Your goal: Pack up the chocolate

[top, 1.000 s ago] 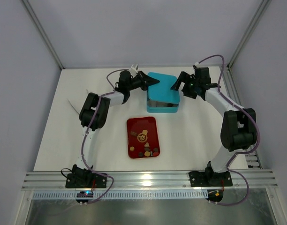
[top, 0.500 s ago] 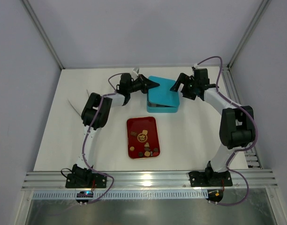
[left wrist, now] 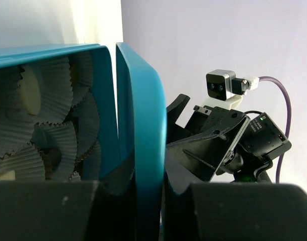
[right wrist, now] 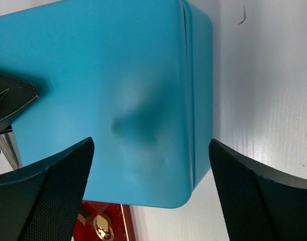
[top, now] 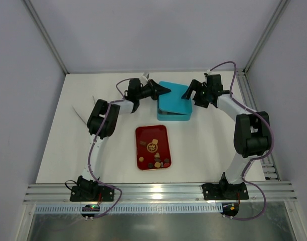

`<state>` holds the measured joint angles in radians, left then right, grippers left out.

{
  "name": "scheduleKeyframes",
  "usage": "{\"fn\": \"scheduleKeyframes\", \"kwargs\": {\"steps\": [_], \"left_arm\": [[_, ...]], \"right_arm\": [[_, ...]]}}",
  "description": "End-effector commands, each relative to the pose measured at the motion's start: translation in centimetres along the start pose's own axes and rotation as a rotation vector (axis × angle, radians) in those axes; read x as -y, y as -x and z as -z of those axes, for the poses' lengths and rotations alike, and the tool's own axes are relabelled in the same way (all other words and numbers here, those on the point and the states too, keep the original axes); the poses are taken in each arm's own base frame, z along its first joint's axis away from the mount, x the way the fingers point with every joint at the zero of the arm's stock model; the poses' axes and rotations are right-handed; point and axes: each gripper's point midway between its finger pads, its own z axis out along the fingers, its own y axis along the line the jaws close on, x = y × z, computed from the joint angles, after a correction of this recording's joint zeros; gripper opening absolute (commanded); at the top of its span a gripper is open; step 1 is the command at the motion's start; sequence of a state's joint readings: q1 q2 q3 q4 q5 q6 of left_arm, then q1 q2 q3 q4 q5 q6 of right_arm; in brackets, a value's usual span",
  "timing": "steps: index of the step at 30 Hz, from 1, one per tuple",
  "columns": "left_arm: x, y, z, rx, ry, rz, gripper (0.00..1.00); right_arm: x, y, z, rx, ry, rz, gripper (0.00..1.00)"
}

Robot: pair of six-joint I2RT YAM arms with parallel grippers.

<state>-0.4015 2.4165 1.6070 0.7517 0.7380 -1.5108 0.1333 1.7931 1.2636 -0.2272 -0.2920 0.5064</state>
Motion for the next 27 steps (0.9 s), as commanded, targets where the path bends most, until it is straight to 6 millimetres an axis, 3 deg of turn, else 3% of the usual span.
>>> {"fn": "scheduleKeyframes", "kwargs": {"steps": [1, 13, 27], "left_arm": [[2.0, 0.1, -0.2, -0.023, -0.067, -0.054, 0.17], [1.3, 0.4, 0.1, -0.019, -0.057, -0.043, 0.31], [0.7, 1.4, 0.9, 0.001, -0.042, -0.036, 0.38]], "right_arm": [[-0.3, 0.6, -0.5, 0.021, 0.026, 0.009, 0.95], [-0.2, 0.1, -1.2, 0.002, 0.029, 0.002, 0.94], [0.3, -0.9, -2.3, -0.031, 0.024, -0.010, 0.93]]}}
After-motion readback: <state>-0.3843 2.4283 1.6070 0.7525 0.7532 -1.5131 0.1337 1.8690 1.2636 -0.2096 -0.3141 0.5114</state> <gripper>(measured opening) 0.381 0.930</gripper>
